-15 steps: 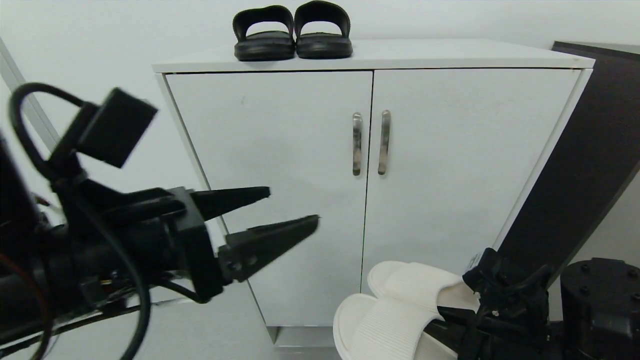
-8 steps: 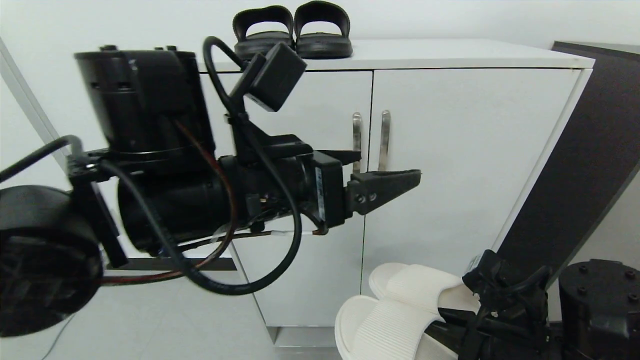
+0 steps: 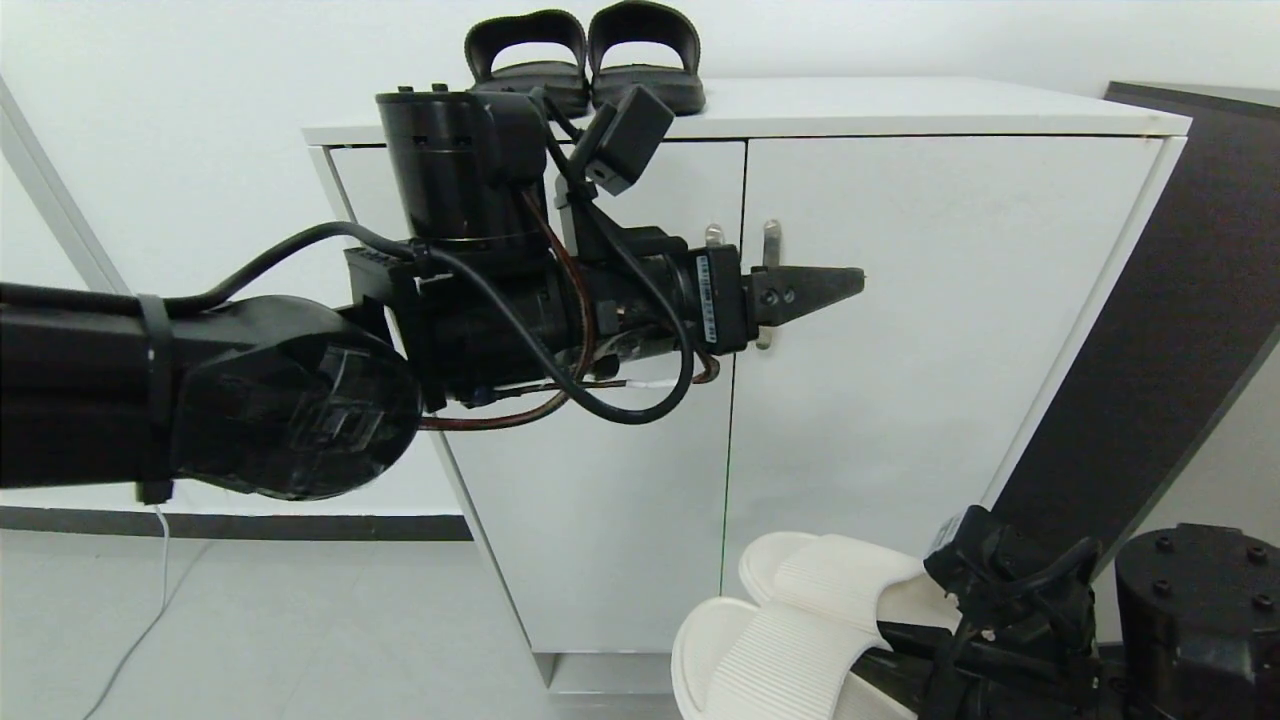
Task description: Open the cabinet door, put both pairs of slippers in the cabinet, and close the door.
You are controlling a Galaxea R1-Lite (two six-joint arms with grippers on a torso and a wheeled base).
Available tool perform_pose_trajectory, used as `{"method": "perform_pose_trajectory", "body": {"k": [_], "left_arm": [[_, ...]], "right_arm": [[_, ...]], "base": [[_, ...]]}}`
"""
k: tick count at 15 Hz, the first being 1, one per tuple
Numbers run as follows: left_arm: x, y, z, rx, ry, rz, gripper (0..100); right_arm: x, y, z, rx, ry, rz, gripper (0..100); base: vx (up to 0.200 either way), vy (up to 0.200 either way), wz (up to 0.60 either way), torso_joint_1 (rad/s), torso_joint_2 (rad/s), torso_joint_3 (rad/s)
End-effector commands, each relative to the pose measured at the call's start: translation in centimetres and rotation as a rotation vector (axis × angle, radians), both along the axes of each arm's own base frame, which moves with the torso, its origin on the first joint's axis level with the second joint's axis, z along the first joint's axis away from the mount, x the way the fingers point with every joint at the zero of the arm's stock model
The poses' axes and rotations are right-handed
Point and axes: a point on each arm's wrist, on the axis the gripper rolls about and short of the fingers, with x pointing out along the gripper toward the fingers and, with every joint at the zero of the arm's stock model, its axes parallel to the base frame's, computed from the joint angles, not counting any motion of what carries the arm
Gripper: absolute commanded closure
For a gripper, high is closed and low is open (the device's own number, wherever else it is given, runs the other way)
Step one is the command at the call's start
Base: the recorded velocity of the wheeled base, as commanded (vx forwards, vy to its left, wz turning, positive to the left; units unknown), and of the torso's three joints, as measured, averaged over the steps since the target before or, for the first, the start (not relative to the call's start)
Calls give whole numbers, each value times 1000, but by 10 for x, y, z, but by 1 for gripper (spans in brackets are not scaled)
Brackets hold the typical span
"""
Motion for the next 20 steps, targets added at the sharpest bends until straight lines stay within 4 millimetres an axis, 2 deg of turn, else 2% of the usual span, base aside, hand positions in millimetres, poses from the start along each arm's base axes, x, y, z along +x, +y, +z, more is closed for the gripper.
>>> {"method": "perform_pose_trajectory", "body": {"k": [1,4,7,13,14,20], "left_arm": [[8,-4,-4,7,4,23,0],[20,-3,-6,12,-5,86,0],[31,-9,-17,45,-13,123,0],[34,-14,-21,47,-8,116,0],[34,-14,-20,47,-8,115,100],[27,-10,-16,39,-9,114,100]], "right_arm": [[0,0,0,1,-1,0,100],[-1,0,-1,-4,3,0,100],[-1,0,0,-2,1,0,100],[-1,0,-1,-3,2,2,100],[-1,0,-1,-3,2,3,100],[-2,-1,-3,-8,7,6,100]], "base": [[0,0,0,0,0,0],[0,0,0,0,0,0],[0,0,0,0,0,0],[0,0,0,0,0,0],[0,0,0,0,0,0],[0,0,0,0,0,0]]}}
